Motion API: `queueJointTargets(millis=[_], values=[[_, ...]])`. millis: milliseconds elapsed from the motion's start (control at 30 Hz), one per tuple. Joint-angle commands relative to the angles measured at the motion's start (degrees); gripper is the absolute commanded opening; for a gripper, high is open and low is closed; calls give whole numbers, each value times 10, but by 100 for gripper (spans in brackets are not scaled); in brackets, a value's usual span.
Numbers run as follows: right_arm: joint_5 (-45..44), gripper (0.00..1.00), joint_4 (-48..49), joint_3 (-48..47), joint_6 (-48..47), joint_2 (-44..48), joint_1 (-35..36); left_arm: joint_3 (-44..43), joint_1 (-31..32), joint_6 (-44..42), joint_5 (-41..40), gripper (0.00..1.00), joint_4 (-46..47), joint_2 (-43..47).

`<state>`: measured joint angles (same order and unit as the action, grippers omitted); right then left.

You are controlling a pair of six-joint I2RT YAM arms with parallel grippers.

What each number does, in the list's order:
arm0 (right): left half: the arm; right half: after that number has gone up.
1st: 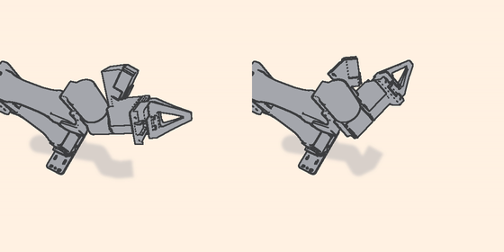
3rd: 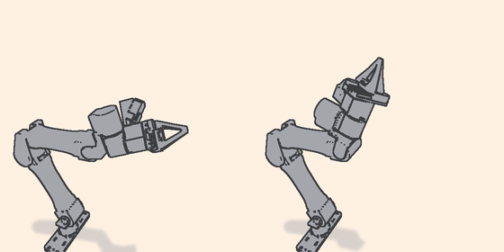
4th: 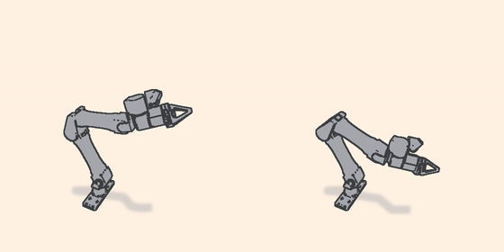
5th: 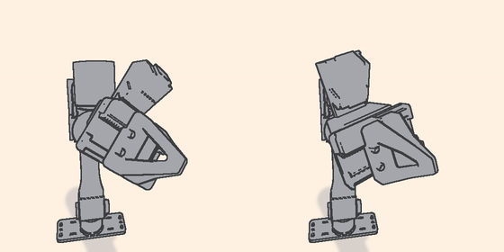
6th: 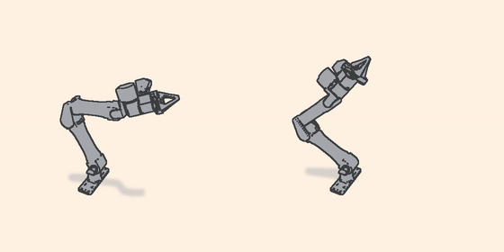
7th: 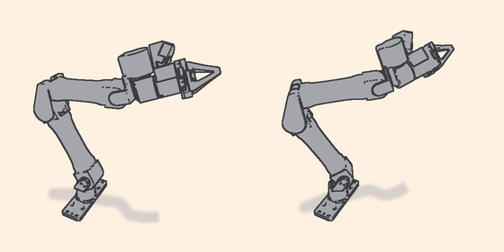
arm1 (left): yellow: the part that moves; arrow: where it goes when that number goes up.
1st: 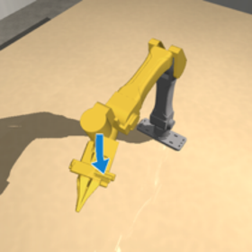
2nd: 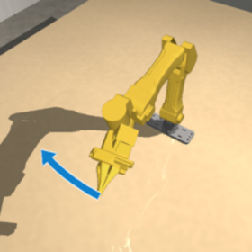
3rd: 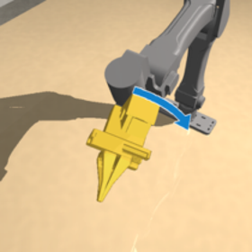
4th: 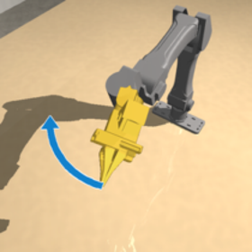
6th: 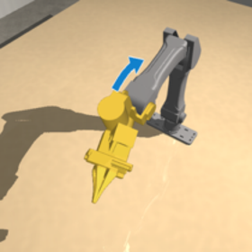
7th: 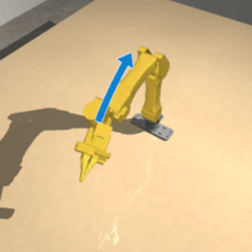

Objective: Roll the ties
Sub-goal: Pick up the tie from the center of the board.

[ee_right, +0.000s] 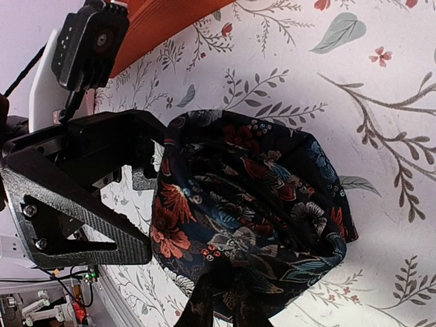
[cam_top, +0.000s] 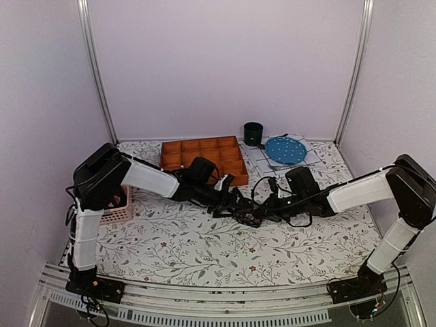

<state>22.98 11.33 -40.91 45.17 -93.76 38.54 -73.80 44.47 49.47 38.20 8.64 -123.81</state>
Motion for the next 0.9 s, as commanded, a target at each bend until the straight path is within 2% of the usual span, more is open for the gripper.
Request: queueJointTargets(millis=[0,167,533,633,767,867], values=[[-2,11,5,13,-5,-32,-5,-19,0,-12,23,86,-19,-26],[2,11,10,14,-4,-38,-6,-28,5,-11,47,81,-9,-42],[9,11,15,13,-5,-44,-7,-36,6,1,61,63,15,-59],[10,11,15,12,-7,-45,-8,-40,6,4,63,63,18,-63],[13,11,16,14,-7,-47,-7,-42,6,8,62,69,22,-66],[14,11,19,17,-6,-48,-7,-44,6,12,64,71,27,-68]])
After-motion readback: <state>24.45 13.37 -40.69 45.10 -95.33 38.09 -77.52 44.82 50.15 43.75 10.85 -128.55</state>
